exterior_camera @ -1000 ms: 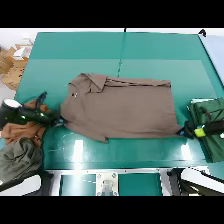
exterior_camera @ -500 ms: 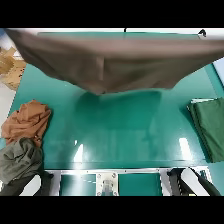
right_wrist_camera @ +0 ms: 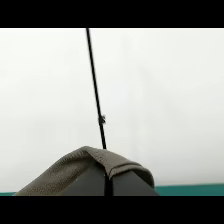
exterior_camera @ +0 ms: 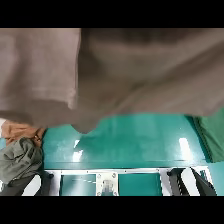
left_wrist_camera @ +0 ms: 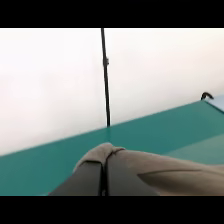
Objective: Fold the shirts.
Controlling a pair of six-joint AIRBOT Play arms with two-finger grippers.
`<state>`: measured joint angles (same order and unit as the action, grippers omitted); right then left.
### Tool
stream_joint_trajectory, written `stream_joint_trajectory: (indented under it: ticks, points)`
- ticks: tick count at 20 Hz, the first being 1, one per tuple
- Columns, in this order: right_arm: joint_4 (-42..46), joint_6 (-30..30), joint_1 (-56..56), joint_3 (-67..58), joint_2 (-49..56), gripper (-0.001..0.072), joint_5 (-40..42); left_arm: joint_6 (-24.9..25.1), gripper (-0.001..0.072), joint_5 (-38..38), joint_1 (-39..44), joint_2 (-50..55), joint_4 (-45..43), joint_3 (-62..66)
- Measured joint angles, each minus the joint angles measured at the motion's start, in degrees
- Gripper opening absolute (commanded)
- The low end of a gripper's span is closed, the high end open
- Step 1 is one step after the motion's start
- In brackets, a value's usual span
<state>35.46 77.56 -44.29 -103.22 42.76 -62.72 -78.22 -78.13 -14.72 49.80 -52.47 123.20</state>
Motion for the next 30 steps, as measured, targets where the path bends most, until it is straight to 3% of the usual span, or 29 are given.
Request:
stream_joint_trajectory:
  ticks: [4,6,9,12,16,22,26,30]
  points:
    - [-2.89,-3.34,1.75,14.25,0.00,0.0015,-0.31,-0.50,0.0024,-0.31,0.00,0.83,1.03,-15.13]
    - [-3.78,-6.80,5.55,24.26,1.11,0.0015,1.70,1.55,0.0024,1.88,0.50,2.64,4.55,-25.64]
    - [-4.15,-12.26,12.92,38.34,6.21,0.0015,8.70,6.45,0.0024,9.64,3.82,8.07,8.76,-40.85]
    - [-4.90,-16.28,18.62,44.96,17.97,0.0014,17.97,10.27,0.0023,20.48,7.17,18.53,11.19,-48.46]
    - [-7.85,-18.53,21.31,38.29,38.73,0.0014,23.56,12.90,0.0024,30.84,8.74,33.88,15.37,-46.29]
    - [-10.54,-16.50,22.10,17.99,61.61,0.0014,19.47,14.29,0.0024,36.04,9.18,48.22,17.99,-36.39]
    - [-7.78,-15.08,21.24,13.20,65.77,0.0012,13.90,14.53,0.0024,33.42,8.63,50.42,14.82,-34.47]
    - [4.79,-10.01,19.98,12.31,65.72,0.0012,4.44,13.84,0.0024,24.35,8.41,51.01,7.82,-34.03]
